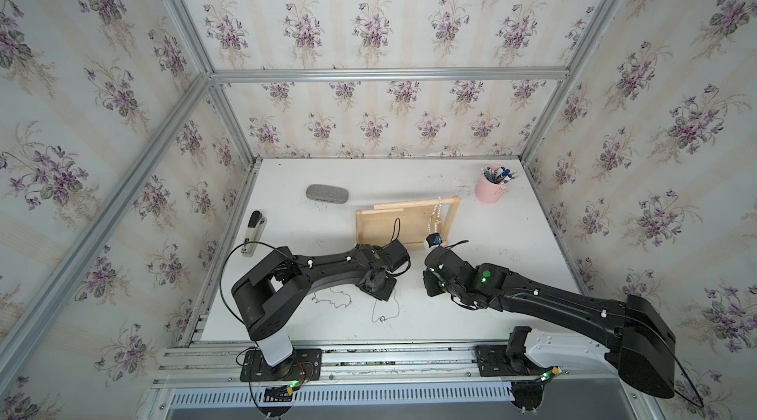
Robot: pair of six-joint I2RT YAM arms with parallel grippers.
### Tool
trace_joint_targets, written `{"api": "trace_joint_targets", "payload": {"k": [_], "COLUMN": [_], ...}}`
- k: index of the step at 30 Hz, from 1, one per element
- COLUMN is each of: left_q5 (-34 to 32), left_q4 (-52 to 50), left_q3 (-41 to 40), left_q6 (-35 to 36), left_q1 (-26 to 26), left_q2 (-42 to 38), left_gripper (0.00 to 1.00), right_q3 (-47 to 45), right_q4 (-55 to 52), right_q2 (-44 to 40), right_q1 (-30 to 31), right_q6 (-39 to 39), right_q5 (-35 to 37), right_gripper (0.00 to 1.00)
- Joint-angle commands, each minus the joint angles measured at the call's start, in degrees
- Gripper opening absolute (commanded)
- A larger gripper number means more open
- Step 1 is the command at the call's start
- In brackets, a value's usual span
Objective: Hang the necklace on the jewelry display stand
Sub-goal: Pick up the necklace from the center of the board.
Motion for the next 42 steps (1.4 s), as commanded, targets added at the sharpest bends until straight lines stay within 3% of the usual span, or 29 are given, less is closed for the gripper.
{"api": "trace_joint_targets", "payload": {"k": [1,7,16,25,28,34,42], "left_q5": [0.0,4.2,-2.8,-4.8,-4.7,-5.0,-3.2], "left_q4": [-0.3,-0.8,-7.2,-11.0,-10.6,-9.2,-9.1], "left_q3": [-1.1,-0.9,3.3,6.7,6.7,5.8,5.4], "left_q6": [-0.2,0.0,2.2,4.0,4.9,7.5,8.6], "left_q1": [0.3,0.3,0.9,1.2,1.2,1.2,1.2], "left_q2": [1.4,2.2,-7.4,-14.3,-17.2,-20.8,-21.4], "left_gripper": [0.24,0.0,0.0,0.0,0.0,0.0,0.0], "right_q3": [-0.1,-0.1,-1.1,-2.6,-4.0,-8.7,-14.2], "right_q4": [0.6,0.3,1.2,3.6,7.8,24.2,47.7], "right_q2": [0.0,-0.7,-4.1,-4.3,-4.5,-4.2,4.8], "right_q1": [-0.1,0.0,0.0,0.0,0.0,-0.1,0.0], "right_q6": [-0.4,-0.4,-0.4,-0.8,-3.4,-12.7,-17.3], "right_q5": [0.3,0.7,1.8,-0.4,-3.6,-11.1,-19.6], "right_gripper": [0.17,0.17,0.17,0.17,0.2,0.43,0.48]}}
